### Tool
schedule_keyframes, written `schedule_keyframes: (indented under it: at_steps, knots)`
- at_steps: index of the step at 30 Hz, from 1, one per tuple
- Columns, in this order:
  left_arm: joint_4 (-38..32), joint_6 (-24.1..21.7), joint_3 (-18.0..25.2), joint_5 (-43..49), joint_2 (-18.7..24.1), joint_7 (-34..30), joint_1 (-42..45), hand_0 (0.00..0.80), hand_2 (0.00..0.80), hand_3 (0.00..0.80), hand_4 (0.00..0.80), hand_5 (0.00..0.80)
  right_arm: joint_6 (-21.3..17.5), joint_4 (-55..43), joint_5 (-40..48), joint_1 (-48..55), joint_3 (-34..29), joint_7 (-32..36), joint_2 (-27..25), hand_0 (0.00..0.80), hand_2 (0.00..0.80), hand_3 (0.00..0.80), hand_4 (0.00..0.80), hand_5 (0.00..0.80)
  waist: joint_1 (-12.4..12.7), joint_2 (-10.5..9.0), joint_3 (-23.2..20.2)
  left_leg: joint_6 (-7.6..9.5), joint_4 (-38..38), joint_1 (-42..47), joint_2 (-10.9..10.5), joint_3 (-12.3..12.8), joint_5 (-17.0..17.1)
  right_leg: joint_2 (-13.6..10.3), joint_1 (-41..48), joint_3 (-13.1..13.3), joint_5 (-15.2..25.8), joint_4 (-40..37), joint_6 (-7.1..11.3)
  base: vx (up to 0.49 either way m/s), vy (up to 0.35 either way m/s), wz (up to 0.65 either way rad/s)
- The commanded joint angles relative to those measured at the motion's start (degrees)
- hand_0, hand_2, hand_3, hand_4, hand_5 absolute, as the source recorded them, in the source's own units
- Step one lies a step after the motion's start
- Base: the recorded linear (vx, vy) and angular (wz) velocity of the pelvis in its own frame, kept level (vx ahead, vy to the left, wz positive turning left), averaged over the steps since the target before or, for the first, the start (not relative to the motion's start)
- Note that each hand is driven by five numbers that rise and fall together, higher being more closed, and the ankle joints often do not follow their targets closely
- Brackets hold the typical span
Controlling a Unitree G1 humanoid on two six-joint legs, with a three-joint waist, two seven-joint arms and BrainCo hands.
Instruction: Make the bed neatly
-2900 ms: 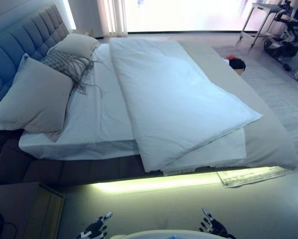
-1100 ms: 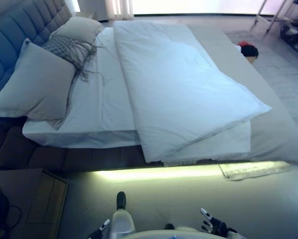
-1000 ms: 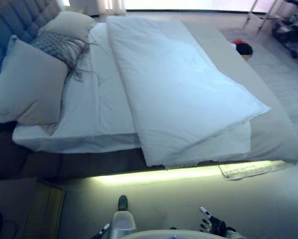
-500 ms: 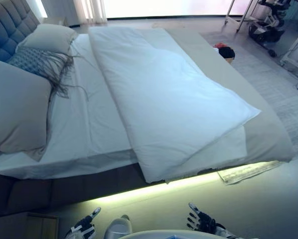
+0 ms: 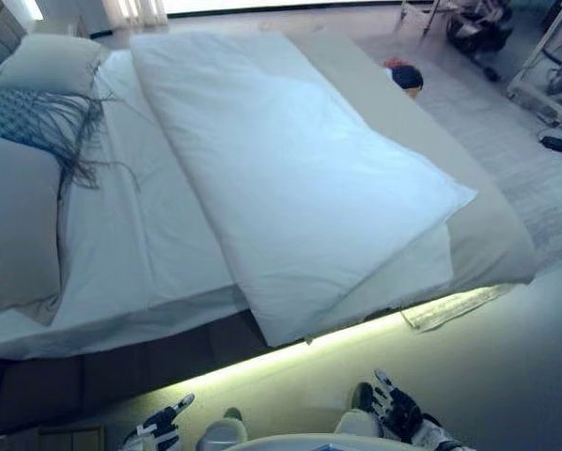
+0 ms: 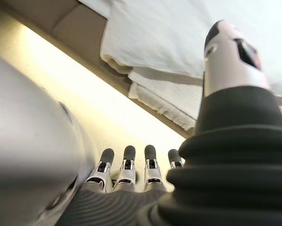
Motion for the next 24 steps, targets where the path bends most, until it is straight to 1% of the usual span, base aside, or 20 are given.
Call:
schedule_keyframes:
  at_steps: [1,2,4,5,6,7,8,9,10,11,12,13,14,15,17,19,23,24]
  knots:
    - [0.6,-1.3,1.1,-1.6,-2.0,-0.6,-0.9,0.000,0.000,0.000,0.000,0.000,-1.4,0.7,-0.2,-2.8,-2.2,-1.0,-1.9,0.000,0.000,0.000,0.000,0.000,-1.6,3.13,1.6,2.21,3.3,0.2,8.3,2.4,2.1,1.0,-3.6,0.8,-0.1,6.7,-1.91,0.210,-0.197,0.22]
    - [0.9,-2.0,0.8,-0.9,-2.7,-1.0,-0.6,0.000,0.000,0.000,0.000,0.000,-1.9,1.1,-0.2,-2.9,-2.3,-0.9,-2.2,0.000,0.000,0.000,0.000,0.000,-1.9,3.52,1.3,1.96,0.7,1.7,8.5,1.6,3.3,2.0,-3.6,0.8,-1.1,7.2,-2.01,0.191,-0.154,0.07]
    - [1.2,-3.1,0.5,-0.7,-3.6,-1.5,-0.1,0.000,0.000,0.000,0.000,0.000,-1.9,1.3,-1.0,-3.4,-2.2,-1.4,-2.6,0.000,0.000,0.000,0.000,0.000,-2.0,4.10,0.7,1.30,-1.6,2.8,8.5,0.7,4.7,3.4,-3.4,0.7,-1.9,6.9,-2.26,0.154,-0.105,0.13]
    - [1.1,-3.5,0.3,-0.6,-4.2,-2.1,-0.1,0.000,0.000,0.000,0.000,0.000,-2.0,1.4,-0.7,-3.6,-2.2,-1.4,-2.9,0.000,0.000,0.000,0.000,0.000,-2.2,4.59,0.4,0.82,-1.5,2.5,8.7,1.6,6.1,4.1,-2.8,0.2,-2.3,6.3,-2.72,0.117,-0.083,0.22]
    - [0.8,-3.5,-0.1,0.4,-4.5,-2.6,-0.2,0.000,0.000,0.000,0.000,0.000,-2.3,1.4,0.0,-3.3,-2.6,-1.2,-3.1,0.000,0.000,0.000,0.000,0.000,-2.4,4.86,0.4,0.40,0.1,1.8,8.9,3.0,6.8,4.1,-2.2,-0.9,-2.3,5.6,-2.94,0.100,-0.065,0.22]
    - [0.4,-3.4,-0.8,2.1,-5.0,-3.5,-0.6,0.000,0.000,0.000,0.000,0.000,-3.0,1.3,0.8,-3.0,-3.2,-1.1,-3.5,0.000,0.000,0.000,0.000,0.000,-2.4,5.05,0.7,0.12,2.7,0.4,8.0,4.8,6.3,3.4,-1.1,-2.8,-1.8,4.5,-3.17,0.051,-0.019,0.33]
    - [0.0,-3.4,-1.6,2.3,-5.5,-3.8,-1.0,0.000,0.000,0.000,0.000,0.000,-3.5,1.1,1.4,-3.1,-3.3,-1.3,-3.8,0.000,0.000,0.000,0.000,0.000,-2.1,5.32,1.3,0.40,3.5,-1.3,5.7,4.3,4.7,2.9,-0.4,-3.5,-1.3,4.1,-3.16,-0.009,0.058,0.57]
    - [-0.3,-3.4,-3.2,2.4,-5.7,-4.3,-1.7,0.000,0.000,0.000,0.000,0.000,-4.2,0.3,3.0,-3.9,-2.9,-1.6,-4.2,0.000,0.000,0.000,0.000,0.000,-1.0,6.15,2.2,0.86,1.3,-3.7,2.4,2.8,5.3,2.5,-0.3,-4.1,-0.8,4.4,-3.35,-0.039,0.101,0.71]
    - [-0.5,-3.2,-3.6,2.9,-5.5,-4.3,-1.8,0.000,0.000,0.000,0.000,0.000,-4.4,0.0,3.3,-4.5,-2.7,-1.7,-4.4,0.000,0.000,0.000,0.000,0.000,-0.9,6.58,2.6,1.06,-0.9,-3.5,2.7,2.3,6.6,2.7,-0.7,-3.7,-0.9,4.8,-3.18,-0.040,0.109,0.73]
    - [-0.8,-2.8,-4.1,2.7,-5.3,-4.0,-2.0,0.000,0.000,0.000,0.000,0.000,-4.5,-0.3,3.6,-5.1,-2.3,-1.9,-4.5,0.000,0.000,0.000,0.000,0.000,-1.0,6.55,2.9,1.79,-1.6,-3.2,1.9,1.9,6.3,2.8,-1.2,-3.0,-1.2,5.1,-3.07,-0.029,0.067,0.54]
    - [-1.1,-2.7,-4.5,2.6,-4.9,-3.6,-2.5,0.000,0.000,0.000,0.000,0.000,-4.6,-0.7,5.1,-6.0,-2.0,-1.4,-4.8,0.000,0.000,0.000,0.000,0.000,-0.7,6.52,3.5,2.74,-1.6,-4.0,0.4,0.0,5.6,3.0,-2.1,-2.1,-1.4,5.5,-3.08,-0.092,0.023,0.35]
    - [-1.2,-3.0,-4.8,2.6,-4.1,-3.4,-3.6,0.000,0.000,0.000,0.000,0.000,-4.9,-1.2,6.8,-7.0,-2.1,-1.0,-5.0,0.000,0.000,0.000,0.000,0.000,-0.6,6.39,4.5,2.92,-0.6,-5.7,0.4,0.1,5.5,2.9,-2.9,-1.8,-1.4,5.8,-3.21,-0.130,-0.021,0.01]
    - [-1.4,-2.8,-5.1,2.5,-3.5,-3.1,-4.5,0.000,0.000,0.000,0.000,0.000,-5.3,-1.4,7.5,-7.8,-2.0,-1.6,-5.2,0.000,0.000,0.000,0.000,0.000,-0.8,6.13,5.4,3.05,0.8,-6.3,1.0,1.4,5.1,2.6,-3.7,-2.0,-1.6,6.5,-3.22,-0.136,-0.057,-0.22]
    - [-1.7,-2.5,-5.2,2.3,-3.0,-2.8,-5.2,0.000,0.000,0.000,0.000,0.000,-5.6,-1.5,7.9,-8.4,-2.0,-2.0,-5.3,0.000,0.000,0.000,0.000,0.000,-0.6,5.97,6.1,3.21,1.8,-7.2,1.2,1.3,4.9,2.0,-4.6,-1.9,-1.4,7.4,-3.16,-0.095,-0.073,-0.08]
    - [-2.4,-2.4,-6.2,0.8,-1.9,-2.1,-6.5,0.000,0.000,0.000,0.000,0.000,-6.9,-2.3,11.1,-10.0,-1.5,-3.1,-5.1,0.000,0.000,0.000,0.000,0.000,0.0,5.59,8.0,3.35,5.5,-10.2,1.7,0.0,4.0,1.2,-6.2,-1.2,-1.6,9.0,-3.17,-0.106,-0.124,0.19]
    - [-2.9,-2.8,-6.8,0.2,-1.3,-1.9,-7.1,0.000,0.000,0.000,0.000,0.000,-7.9,-2.8,14.4,-11.0,-1.8,-2.8,-5.4,0.000,0.000,0.000,0.000,0.000,0.5,5.56,9.5,3.29,8.3,-12.7,2.1,-1.4,3.3,1.2,-7.7,-0.6,-2.1,10.4,-3.21,-0.087,-0.143,0.13]
    - [-4.0,-3.4,-7.7,-2.5,-0.5,-2.0,-8.4,0.000,0.000,0.000,0.000,0.000,-8.4,-3.6,16.4,-15.0,-2.7,-5.0,-7.9,0.000,0.000,0.000,0.000,0.000,0.9,6.07,11.8,2.28,13.5,-18.0,3.5,-2.7,2.6,0.8,-11.8,0.4,-3.8,14.4,-3.28,-0.068,-0.083,0.06]
    - [-4.2,-3.9,-8.3,-3.8,-0.4,-2.3,-9.1,0.000,0.000,0.000,0.000,0.000,-8.5,-4.0,17.9,-17.1,-3.0,-6.2,-9.2,0.000,0.000,0.000,0.000,0.000,1.1,6.37,12.9,1.93,15.6,-20.1,3.9,-3.4,1.9,0.5,-13.7,0.8,-5.0,16.7,-3.40,-0.099,-0.056,-0.01]
